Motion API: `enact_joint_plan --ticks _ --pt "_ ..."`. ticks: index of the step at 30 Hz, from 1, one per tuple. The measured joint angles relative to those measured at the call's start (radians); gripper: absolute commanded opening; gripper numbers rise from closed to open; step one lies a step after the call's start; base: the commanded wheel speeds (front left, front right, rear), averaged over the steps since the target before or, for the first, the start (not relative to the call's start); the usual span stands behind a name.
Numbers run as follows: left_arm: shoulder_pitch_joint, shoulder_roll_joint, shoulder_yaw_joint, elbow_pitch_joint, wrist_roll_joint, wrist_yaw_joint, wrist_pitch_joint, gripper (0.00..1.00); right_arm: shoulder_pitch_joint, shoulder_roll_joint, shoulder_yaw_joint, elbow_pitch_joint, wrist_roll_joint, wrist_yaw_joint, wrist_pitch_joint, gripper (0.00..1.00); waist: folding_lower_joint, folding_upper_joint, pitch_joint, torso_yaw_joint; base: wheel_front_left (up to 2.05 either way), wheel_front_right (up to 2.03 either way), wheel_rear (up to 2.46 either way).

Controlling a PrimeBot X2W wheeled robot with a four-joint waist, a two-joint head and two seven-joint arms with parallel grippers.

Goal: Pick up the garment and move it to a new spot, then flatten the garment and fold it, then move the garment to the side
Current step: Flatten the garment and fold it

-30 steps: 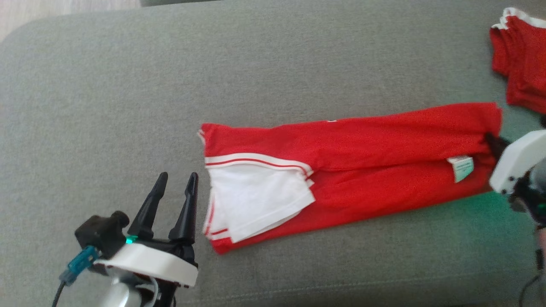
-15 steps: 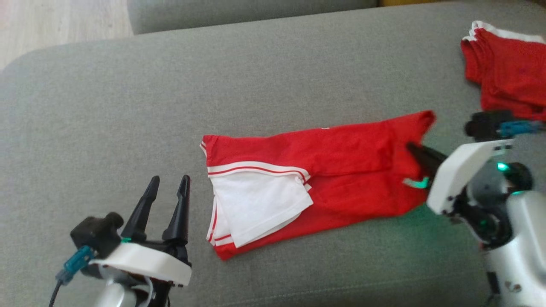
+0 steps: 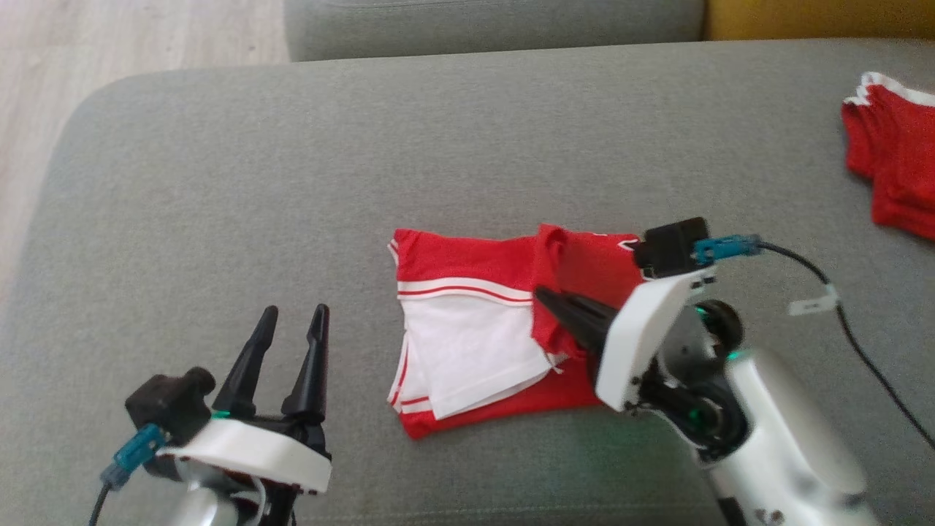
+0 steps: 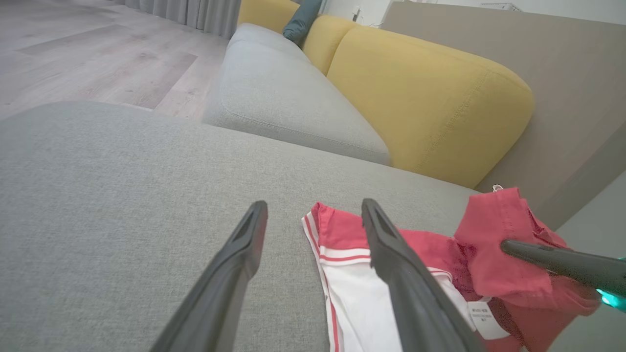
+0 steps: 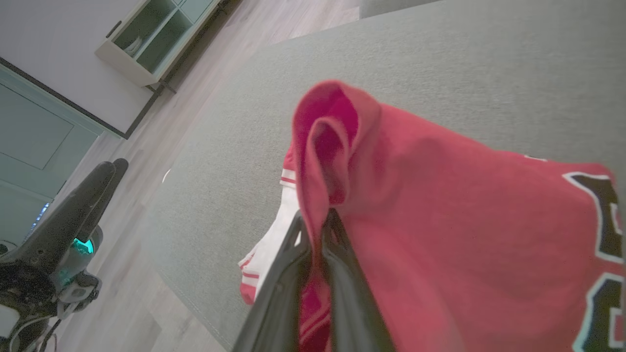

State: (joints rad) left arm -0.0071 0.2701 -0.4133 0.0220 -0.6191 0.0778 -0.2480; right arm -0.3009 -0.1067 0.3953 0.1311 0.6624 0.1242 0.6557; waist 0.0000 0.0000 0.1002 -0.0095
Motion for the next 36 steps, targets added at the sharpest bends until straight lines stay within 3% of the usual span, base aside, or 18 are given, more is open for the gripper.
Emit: enact_joint_plan --ticks 9,22,24,25,31,36 --pt "-0.001 -0.016 -0.006 0.014 0.000 -0.009 0.000 1.00 -0.078 0.036 0.096 0.157 0.068 0.000 -0.090 0.00 0.0000 0.0000 0.001 0.060 0.00 0.00 0.00" --pt "-0.019 -0.039 -0.021 0.045 0.000 -0.026 0.000 1.00 -0.235 0.035 0.276 0.430 0.284 0.000 -0.291 0.02 0.0000 0.0000 0.013 0.145 0.00 0.00 0.00" --pt "-0.019 -0.043 -0.022 0.049 0.001 -0.026 0.000 1.00 -0.255 0.035 0.310 0.465 0.322 0.000 -0.306 0.72 0.0000 0.0000 0.015 0.151 0.00 0.00 0.00" --pt "-0.019 -0.045 -0.022 0.049 0.002 -0.026 0.000 1.00 -0.262 0.035 0.325 0.477 0.336 0.000 -0.319 1.00 0.0000 0.0000 0.016 0.152 0.00 0.00 0.00" --pt "-0.019 -0.049 -0.019 0.049 0.002 -0.026 0.000 1.00 -0.316 0.035 0.392 0.504 0.412 0.000 -0.404 1.00 0.0000 0.0000 0.021 0.140 0.00 0.00 0.00" --pt "-0.019 -0.048 -0.011 0.046 0.010 -0.025 -0.001 1.00 -0.372 0.035 0.390 0.535 0.414 0.000 -0.516 1.00 0.0000 0.0000 0.025 0.111 0.00 0.00 0.00"
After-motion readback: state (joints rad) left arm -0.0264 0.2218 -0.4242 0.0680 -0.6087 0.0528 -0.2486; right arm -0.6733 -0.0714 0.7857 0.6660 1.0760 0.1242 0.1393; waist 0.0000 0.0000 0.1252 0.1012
